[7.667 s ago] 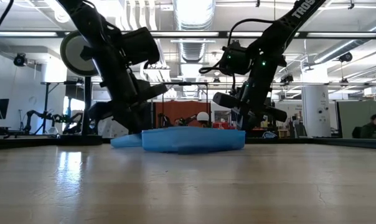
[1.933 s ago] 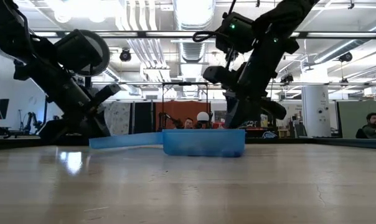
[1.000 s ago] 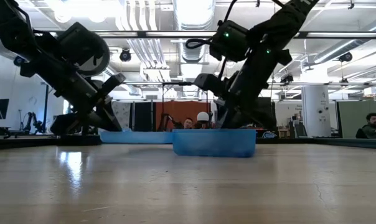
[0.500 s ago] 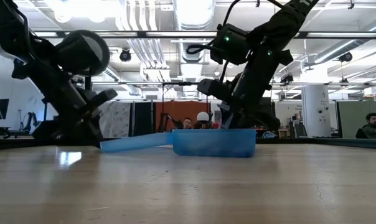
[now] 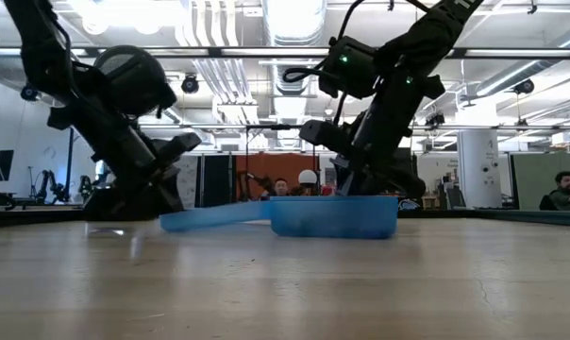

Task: Pick & place school supplies into a supply box
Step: Close the supply box

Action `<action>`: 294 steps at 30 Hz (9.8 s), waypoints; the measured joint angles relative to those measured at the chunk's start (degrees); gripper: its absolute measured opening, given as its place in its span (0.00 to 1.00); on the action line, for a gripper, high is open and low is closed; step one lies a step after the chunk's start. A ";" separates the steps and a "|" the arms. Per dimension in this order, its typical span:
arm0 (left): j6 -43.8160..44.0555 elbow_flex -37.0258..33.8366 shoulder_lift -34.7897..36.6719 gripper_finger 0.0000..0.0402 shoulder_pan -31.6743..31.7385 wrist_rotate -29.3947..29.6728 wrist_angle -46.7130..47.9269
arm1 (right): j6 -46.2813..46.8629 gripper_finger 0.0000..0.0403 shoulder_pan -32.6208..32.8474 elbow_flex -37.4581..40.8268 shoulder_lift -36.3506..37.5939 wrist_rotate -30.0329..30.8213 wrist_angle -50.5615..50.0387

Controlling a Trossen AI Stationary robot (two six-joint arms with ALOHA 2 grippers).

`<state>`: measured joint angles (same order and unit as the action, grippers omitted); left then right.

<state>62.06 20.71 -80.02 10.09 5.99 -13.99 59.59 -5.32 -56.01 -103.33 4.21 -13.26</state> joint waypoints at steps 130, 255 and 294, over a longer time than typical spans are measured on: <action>-4.71 22.59 -5.69 0.00 3.30 -8.55 -3.40 | -3.09 0.03 0.02 2.00 1.22 2.29 -4.28; -6.86 37.24 -28.42 0.00 -2.34 -14.04 -2.59 | -10.97 0.03 10.94 11.36 27.30 13.99 -20.32; -6.23 37.05 -28.49 0.00 -2.34 -14.22 -3.95 | -17.00 0.03 6.99 19.13 16.81 8.06 4.39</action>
<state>55.83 57.76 -108.51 7.75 -8.24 -17.93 42.60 1.67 -36.87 -86.52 12.27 -8.87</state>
